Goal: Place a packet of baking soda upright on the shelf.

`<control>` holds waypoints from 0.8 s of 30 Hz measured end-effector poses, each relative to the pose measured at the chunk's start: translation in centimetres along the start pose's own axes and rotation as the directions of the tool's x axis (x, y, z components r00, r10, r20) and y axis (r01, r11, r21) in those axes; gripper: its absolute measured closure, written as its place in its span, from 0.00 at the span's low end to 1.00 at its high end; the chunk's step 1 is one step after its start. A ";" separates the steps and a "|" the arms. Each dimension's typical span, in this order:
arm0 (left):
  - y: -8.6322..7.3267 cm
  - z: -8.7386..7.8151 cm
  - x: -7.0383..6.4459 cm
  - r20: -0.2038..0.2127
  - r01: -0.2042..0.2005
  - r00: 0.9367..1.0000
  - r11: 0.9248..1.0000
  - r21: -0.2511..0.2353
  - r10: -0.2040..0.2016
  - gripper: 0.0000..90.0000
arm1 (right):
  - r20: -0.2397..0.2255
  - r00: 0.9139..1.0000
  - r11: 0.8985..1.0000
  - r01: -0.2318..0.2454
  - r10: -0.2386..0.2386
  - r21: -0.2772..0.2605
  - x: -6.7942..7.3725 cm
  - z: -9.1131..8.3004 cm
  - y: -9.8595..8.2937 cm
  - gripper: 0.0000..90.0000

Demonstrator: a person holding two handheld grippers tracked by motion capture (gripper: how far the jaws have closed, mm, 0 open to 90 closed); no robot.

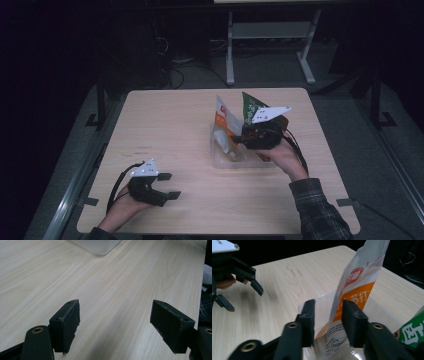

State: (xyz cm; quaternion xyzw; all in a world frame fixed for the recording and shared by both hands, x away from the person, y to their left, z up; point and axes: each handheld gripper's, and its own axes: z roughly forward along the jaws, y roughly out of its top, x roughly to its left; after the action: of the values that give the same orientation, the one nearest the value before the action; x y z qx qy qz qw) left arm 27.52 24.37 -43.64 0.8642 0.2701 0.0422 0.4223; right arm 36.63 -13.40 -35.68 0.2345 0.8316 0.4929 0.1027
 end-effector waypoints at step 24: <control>-0.3 -0.1 -0.6 0.020 -0.015 1.000 1.000 0.005 0.015 0.25 | 0.069 0.998 0.999 -0.007 0.004 0.045 3.7 -2.5 -5.3 0.44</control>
State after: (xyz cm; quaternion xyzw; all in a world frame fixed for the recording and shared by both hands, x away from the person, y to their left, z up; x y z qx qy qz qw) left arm 26.88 24.32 -43.72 0.8678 0.2595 0.0361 0.4222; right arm 30.83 -15.65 -38.79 0.2559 0.8379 0.4657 0.1247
